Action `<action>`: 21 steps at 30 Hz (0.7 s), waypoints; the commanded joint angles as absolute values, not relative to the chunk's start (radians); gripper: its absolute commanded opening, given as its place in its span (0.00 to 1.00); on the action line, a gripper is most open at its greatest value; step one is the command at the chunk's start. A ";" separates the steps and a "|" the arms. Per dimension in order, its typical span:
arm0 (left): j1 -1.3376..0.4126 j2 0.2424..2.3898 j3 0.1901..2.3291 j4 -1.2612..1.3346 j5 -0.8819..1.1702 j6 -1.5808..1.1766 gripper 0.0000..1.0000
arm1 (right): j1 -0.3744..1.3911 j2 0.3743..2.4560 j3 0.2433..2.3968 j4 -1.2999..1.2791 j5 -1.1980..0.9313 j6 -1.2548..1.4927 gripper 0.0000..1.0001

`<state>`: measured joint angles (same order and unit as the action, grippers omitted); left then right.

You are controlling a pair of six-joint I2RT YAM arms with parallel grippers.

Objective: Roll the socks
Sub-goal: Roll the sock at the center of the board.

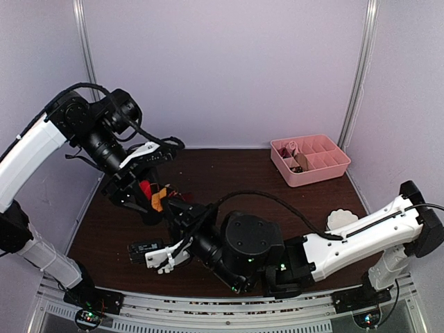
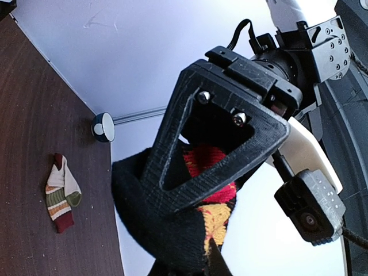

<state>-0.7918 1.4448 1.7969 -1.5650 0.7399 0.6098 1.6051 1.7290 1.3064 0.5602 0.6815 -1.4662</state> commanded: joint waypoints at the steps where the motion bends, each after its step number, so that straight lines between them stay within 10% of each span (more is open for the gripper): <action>1: -0.790 1.407 1.838 -1.555 0.654 0.692 0.49 | 1.600 1.703 1.318 0.574 0.682 -1.324 0.00; 21: -0.894 1.315 2.028 -1.492 0.466 0.801 0.65 | 1.526 1.598 1.319 0.268 0.428 -0.780 0.00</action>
<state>-0.8886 1.2762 1.9076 -1.4757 0.4282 0.8314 1.5326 1.6314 1.3197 0.2939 0.4660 -0.8101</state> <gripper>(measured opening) 0.646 0.092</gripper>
